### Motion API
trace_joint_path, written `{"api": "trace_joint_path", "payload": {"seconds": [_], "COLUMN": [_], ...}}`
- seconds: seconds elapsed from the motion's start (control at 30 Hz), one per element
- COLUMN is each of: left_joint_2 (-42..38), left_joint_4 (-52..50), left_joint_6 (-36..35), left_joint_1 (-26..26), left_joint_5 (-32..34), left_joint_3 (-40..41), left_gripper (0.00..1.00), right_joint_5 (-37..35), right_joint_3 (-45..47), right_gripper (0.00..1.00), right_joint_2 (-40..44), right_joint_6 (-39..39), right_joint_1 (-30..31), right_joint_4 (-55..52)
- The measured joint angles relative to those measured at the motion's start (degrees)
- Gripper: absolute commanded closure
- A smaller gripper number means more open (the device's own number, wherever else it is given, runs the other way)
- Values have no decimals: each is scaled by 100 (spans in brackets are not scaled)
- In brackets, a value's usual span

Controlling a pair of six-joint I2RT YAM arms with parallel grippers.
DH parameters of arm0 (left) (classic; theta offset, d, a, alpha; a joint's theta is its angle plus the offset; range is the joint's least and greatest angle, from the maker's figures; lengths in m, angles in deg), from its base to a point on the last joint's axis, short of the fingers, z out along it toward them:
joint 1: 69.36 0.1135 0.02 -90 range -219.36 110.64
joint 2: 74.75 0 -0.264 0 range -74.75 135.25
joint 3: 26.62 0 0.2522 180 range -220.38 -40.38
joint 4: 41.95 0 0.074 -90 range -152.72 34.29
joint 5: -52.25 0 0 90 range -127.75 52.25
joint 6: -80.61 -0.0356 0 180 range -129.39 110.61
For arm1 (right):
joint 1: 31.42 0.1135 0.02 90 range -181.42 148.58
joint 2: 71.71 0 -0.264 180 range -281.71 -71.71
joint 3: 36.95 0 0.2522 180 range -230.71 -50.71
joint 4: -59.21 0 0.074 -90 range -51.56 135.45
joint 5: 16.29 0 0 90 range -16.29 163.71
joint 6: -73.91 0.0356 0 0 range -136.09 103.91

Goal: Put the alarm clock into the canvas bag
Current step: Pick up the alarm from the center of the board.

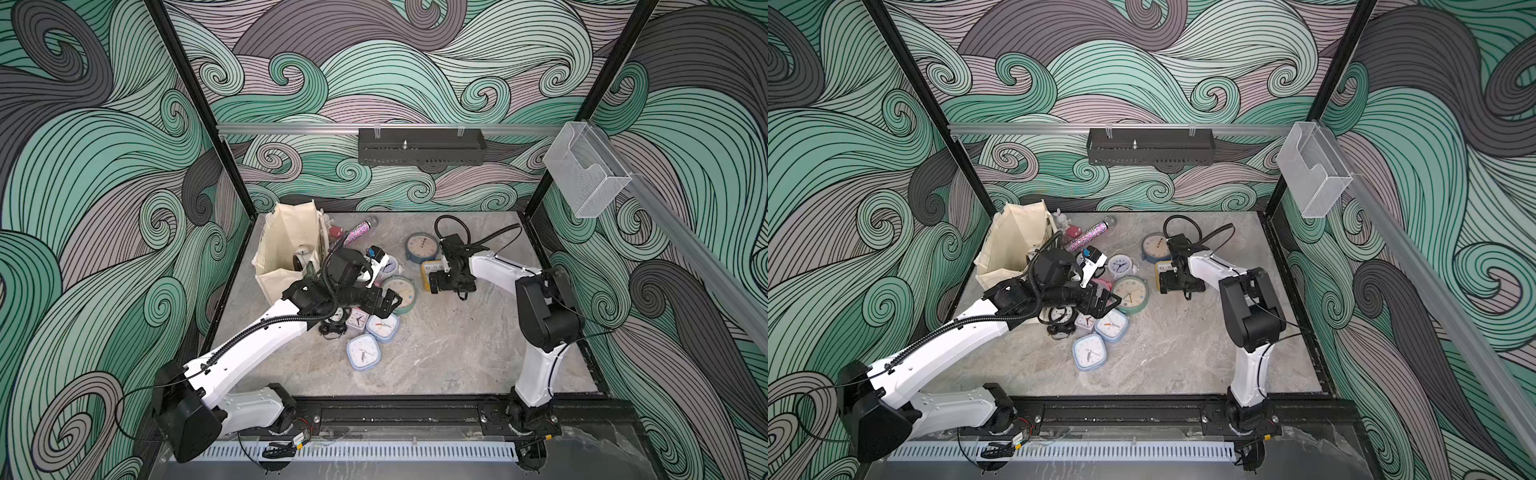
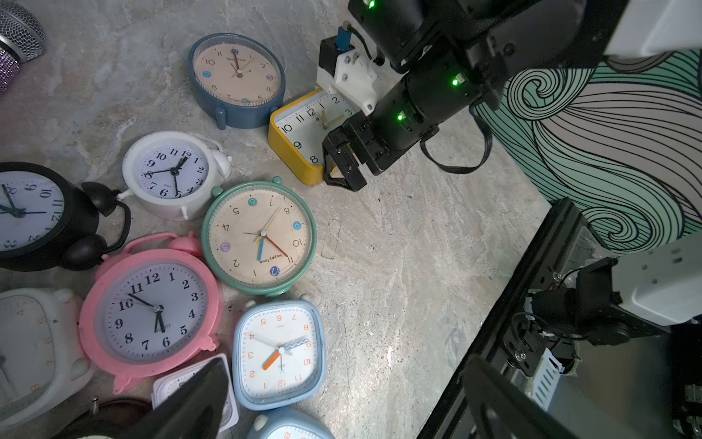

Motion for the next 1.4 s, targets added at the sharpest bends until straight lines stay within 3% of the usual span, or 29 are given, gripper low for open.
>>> {"api": "trace_joint_path", "payload": {"seconds": [0.43, 1.03, 1.2, 1.4], "left_joint_2": [-39, -39, -37, 186], "left_joint_4": [2, 2, -4, -328], "left_joint_6": [2, 4, 9, 136], "left_joint_1": [0, 0, 4, 109], "left_joint_5": [48, 216, 323, 442], "left_joint_3": [13, 74, 74, -284], "left_gripper": [1, 1, 1, 1], "right_joint_5": [-9, -181, -170, -122], "right_joint_3": [-11, 42, 435, 949], "right_gripper": [5, 25, 37, 43], "right_joint_2": [-92, -138, 190, 1029], "right_joint_6": [282, 610, 610, 625], "right_joint_1": [0, 4, 33, 125], "right_joint_4": [166, 450, 634, 570]}}
